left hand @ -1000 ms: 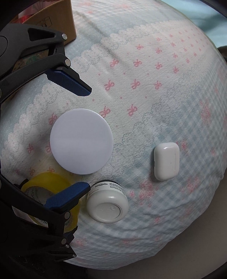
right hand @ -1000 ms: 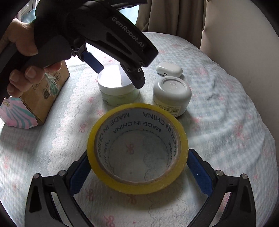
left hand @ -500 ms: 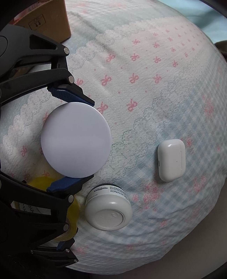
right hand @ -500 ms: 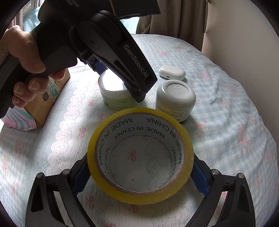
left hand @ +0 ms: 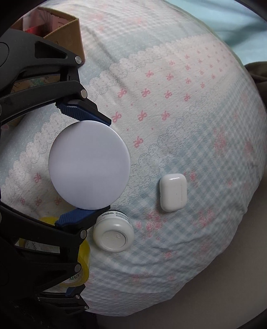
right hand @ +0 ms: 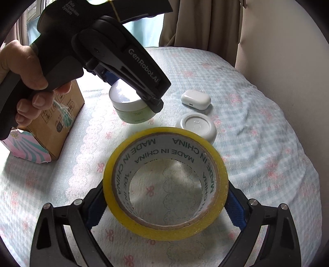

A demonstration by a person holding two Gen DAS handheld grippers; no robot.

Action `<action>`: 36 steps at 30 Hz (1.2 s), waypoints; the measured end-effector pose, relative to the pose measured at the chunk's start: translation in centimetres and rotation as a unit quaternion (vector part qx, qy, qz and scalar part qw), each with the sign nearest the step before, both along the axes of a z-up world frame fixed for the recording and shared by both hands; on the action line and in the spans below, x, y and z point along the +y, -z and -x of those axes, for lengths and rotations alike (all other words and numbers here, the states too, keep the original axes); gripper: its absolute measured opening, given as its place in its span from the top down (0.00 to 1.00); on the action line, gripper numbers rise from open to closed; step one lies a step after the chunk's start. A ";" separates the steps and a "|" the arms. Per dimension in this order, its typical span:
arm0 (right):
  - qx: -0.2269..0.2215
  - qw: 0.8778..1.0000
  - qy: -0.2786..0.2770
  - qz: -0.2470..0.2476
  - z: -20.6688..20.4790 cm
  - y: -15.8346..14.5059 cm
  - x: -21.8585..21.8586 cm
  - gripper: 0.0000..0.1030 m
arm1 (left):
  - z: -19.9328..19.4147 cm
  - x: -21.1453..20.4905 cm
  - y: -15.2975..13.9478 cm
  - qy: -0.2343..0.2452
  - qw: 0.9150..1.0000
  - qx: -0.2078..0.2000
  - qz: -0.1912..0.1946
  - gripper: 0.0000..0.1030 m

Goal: Organize rigid objects
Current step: 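Grasp the white jar with green band with the left tool while the right tool grasps the yellow tape roll, then carry the green-banded jar and yellow tape over the box with both tools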

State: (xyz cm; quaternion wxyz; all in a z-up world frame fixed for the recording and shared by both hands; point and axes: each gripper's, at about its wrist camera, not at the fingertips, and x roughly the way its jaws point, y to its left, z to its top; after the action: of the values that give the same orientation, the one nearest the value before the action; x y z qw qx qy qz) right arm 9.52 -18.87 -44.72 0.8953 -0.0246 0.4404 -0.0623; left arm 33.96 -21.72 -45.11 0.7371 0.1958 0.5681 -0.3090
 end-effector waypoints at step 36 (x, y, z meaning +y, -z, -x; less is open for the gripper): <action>-0.037 0.996 -0.024 -0.073 -1.2 -29.7 16.1 0.07 | 6.7 38.6 -26.2 -0.248 0.960 -0.092 0.091 0.32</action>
State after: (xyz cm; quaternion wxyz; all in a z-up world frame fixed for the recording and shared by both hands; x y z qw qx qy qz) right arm 10.74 -2.78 -15.04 0.9117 0.0323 0.4095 -0.0095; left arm 27.27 16.86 -18.95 0.8543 0.0084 0.4983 -0.1479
